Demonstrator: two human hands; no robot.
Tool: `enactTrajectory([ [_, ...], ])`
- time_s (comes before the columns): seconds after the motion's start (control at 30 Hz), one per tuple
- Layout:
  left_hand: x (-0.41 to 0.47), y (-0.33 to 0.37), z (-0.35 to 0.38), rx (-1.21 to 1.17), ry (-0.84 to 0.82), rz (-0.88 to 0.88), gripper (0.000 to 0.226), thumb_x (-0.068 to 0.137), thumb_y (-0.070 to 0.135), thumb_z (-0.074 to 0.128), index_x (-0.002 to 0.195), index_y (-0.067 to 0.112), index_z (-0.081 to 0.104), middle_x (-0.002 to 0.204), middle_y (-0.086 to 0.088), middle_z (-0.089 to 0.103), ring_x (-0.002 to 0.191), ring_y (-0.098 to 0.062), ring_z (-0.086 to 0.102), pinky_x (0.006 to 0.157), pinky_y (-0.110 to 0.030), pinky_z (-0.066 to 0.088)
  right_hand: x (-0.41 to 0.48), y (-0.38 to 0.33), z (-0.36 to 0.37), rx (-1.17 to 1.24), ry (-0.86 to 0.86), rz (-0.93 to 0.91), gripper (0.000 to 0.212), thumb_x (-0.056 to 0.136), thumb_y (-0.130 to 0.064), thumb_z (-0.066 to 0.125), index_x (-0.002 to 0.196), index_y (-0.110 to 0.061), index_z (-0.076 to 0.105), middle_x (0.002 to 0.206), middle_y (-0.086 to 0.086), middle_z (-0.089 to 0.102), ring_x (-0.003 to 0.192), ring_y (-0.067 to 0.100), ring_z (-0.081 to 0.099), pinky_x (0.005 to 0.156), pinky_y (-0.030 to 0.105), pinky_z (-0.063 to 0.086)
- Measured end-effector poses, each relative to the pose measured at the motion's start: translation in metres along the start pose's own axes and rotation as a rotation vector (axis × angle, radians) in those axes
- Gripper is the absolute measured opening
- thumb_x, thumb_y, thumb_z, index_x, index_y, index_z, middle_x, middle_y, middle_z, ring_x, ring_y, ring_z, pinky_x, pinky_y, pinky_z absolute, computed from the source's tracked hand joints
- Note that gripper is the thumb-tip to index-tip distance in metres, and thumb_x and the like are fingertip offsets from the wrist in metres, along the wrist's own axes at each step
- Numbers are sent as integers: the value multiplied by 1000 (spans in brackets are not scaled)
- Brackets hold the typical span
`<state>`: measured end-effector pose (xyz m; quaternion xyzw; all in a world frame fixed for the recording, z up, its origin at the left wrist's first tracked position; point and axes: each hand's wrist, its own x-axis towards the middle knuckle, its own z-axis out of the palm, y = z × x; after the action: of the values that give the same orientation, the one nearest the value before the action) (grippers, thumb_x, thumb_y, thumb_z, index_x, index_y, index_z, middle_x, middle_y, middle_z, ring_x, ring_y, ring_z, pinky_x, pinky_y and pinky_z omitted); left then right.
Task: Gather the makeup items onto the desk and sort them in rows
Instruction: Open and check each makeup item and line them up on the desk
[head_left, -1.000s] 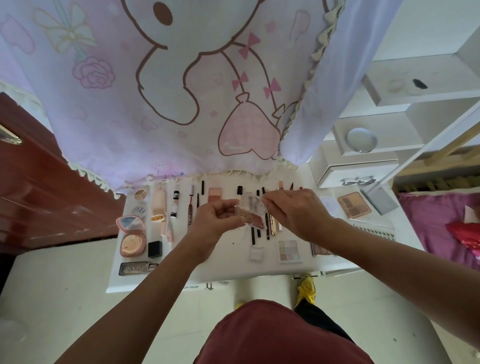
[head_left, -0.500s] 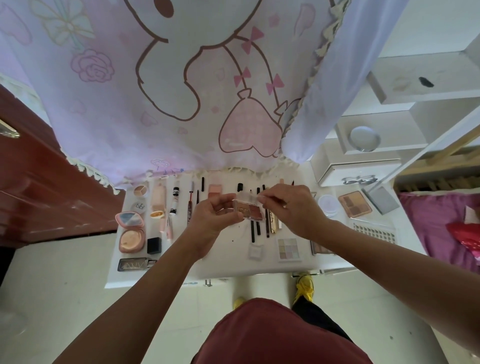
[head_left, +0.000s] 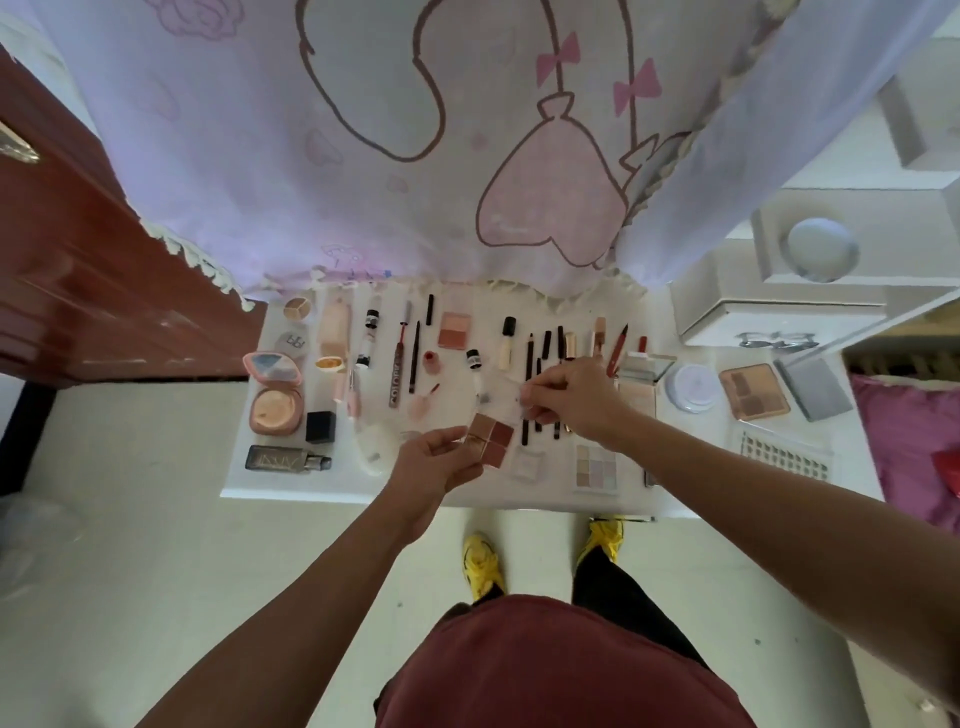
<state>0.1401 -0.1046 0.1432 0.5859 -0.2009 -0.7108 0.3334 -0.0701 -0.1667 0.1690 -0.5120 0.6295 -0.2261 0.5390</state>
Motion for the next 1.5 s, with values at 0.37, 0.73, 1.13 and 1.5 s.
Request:
enactTrajectory([
  [0.37,36,-51,-3,76,205,-213,15,85,-2,57,100,4,57,88,-15,52,76,-24,46,71,-33,45,53,29,52,-252,-163,81,13,88,-12,71,90,0,75,77,12,72,67,17,70,75,45,61],
  [0.73,42,-53,-5,53,284,-252,14,86,1,62,94,6,52,80,-11,50,62,-21,50,68,-34,50,76,41,62,-252,-215,126,11,88,-10,71,90,0,75,84,21,73,78,28,73,74,37,61],
  [1.13,30,-49,-14,181,281,-242,22,88,3,58,110,5,55,90,-11,57,74,-22,55,70,-37,53,45,49,31,-518,-67,71,27,89,-29,70,109,-11,70,92,-3,67,88,15,64,82,30,52],
  [1.5,17,-41,-14,392,253,-103,16,85,6,57,100,6,63,84,-8,63,71,-20,60,61,-31,51,-11,95,46,-1096,-155,7,57,84,-48,65,129,-16,50,126,2,45,115,22,54,84,37,49],
])
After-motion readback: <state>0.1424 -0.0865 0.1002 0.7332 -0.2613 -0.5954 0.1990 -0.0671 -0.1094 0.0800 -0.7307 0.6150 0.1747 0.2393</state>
